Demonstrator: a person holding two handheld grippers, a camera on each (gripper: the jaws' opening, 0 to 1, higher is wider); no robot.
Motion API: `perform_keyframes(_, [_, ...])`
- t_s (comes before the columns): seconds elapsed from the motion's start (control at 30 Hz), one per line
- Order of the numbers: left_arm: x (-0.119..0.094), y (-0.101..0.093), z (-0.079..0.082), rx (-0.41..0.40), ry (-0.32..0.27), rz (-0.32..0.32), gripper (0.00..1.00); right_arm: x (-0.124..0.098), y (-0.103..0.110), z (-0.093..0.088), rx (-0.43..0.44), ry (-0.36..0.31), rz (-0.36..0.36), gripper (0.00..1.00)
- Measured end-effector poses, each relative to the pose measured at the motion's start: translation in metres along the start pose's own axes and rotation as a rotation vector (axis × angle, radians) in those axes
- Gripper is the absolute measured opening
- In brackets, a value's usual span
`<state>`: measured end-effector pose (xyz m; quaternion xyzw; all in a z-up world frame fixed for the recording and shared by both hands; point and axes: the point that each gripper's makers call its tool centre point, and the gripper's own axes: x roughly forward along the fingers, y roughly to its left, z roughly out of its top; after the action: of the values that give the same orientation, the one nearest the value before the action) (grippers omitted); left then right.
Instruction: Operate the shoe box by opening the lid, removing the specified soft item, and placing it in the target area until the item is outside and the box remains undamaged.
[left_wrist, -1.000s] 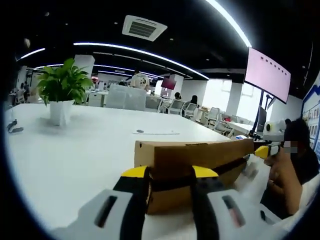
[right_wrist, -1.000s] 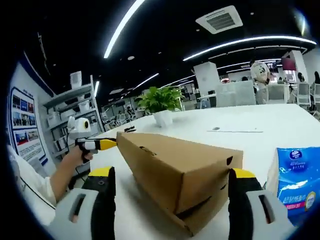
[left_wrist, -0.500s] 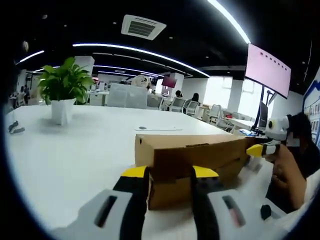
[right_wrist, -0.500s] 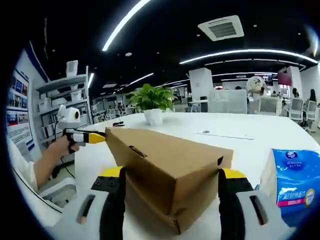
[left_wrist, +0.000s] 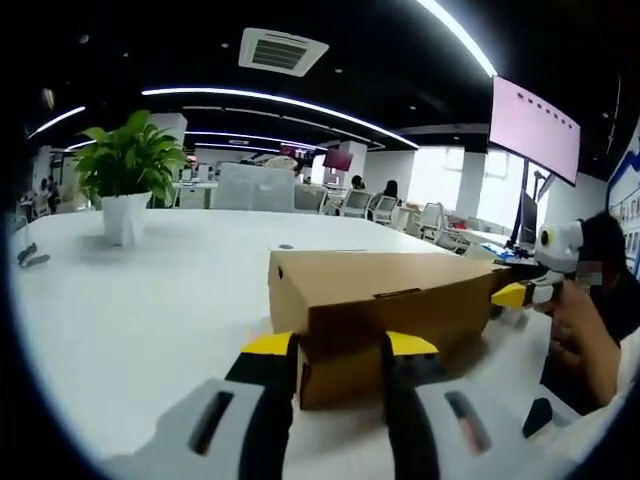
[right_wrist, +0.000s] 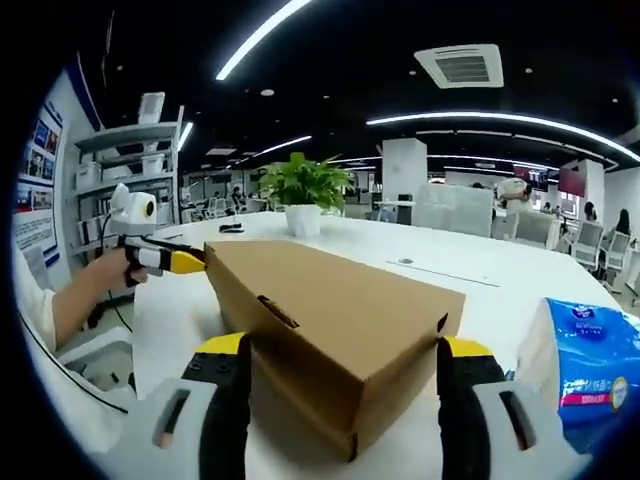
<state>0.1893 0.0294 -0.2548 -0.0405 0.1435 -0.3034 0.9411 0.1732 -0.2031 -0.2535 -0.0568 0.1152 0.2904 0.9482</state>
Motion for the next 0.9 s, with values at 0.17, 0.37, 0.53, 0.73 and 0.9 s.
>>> perform_keyframes(0.17, [-0.001, -0.003, -0.003, 0.01, -0.004, -0.024, 0.32, -0.006, -0.004, 0.001, -0.086, -0.02, -0.036, 0.72])
perform_keyframes(0.37, [-0.002, 0.001, -0.006, 0.133, -0.032, -0.01, 0.38, -0.011, -0.001, 0.001, -0.253, -0.044, -0.053, 0.7])
perform_keyframes(0.53, [-0.012, -0.001, 0.003, 0.422, -0.128, 0.011, 0.5, -0.021, 0.016, 0.018, -0.528, -0.143, -0.036, 0.7])
perform_keyframes(0.73, [-0.023, -0.019, 0.012, 0.659, -0.218, 0.011, 0.56, -0.025, 0.027, 0.02, -0.779, -0.127, -0.041, 0.7])
perform_keyframes(0.9, [-0.031, -0.021, 0.014, 0.734, -0.211, 0.044, 0.57, -0.031, 0.034, 0.024, -0.837, -0.152, -0.047, 0.71])
